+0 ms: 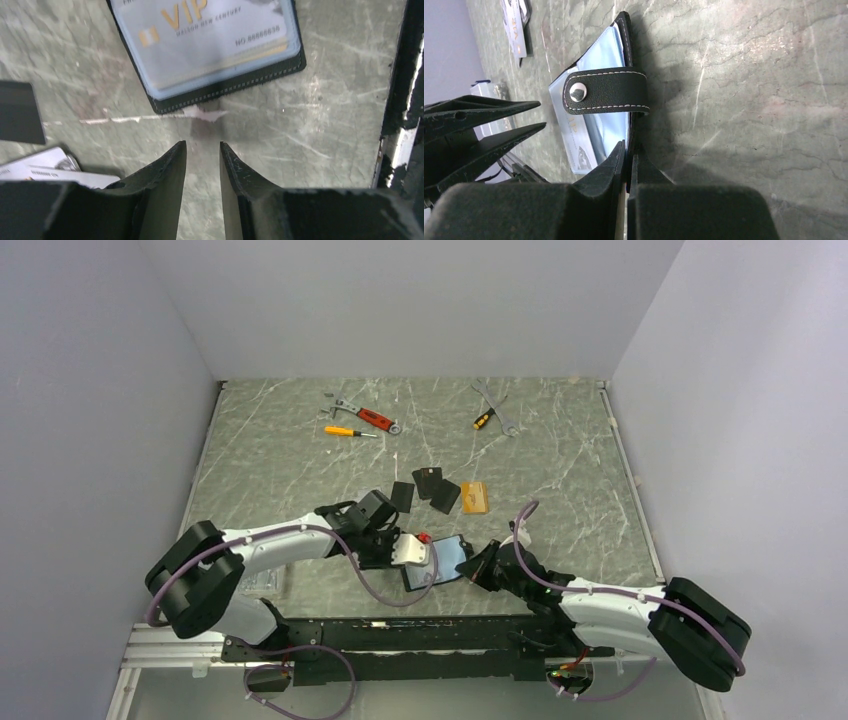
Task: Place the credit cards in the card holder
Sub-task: Close the card holder at the center of the board.
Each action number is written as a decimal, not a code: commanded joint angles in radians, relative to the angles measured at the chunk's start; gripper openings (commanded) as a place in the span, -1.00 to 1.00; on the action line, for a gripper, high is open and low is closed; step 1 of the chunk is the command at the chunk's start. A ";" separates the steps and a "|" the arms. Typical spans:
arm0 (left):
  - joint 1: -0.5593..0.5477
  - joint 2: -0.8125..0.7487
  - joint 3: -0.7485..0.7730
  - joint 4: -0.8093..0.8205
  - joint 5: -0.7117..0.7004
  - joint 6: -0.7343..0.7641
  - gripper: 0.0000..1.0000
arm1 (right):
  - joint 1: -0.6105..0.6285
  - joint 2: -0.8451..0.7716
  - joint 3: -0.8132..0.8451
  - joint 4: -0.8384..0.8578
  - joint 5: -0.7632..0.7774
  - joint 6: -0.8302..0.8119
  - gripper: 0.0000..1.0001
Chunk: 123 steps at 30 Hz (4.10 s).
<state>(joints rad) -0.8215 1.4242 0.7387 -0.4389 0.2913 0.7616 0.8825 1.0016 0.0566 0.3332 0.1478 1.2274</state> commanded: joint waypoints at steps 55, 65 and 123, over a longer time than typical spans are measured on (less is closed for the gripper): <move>-0.132 0.132 0.369 0.008 -0.013 -0.047 -0.24 | -0.022 0.216 -0.130 0.252 -0.096 0.156 -1.00; -0.053 -0.120 0.052 0.002 -0.031 0.018 -0.23 | -0.141 0.305 -0.097 0.230 -0.239 0.240 -1.00; -0.424 -0.040 -0.020 0.549 -0.699 0.097 0.99 | -0.211 -0.199 0.096 -0.300 -0.302 0.406 -1.00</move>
<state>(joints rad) -1.2594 1.4109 0.6571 0.0658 -0.4072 0.8772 0.6724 0.8093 0.1616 -0.0265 -0.1028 1.6341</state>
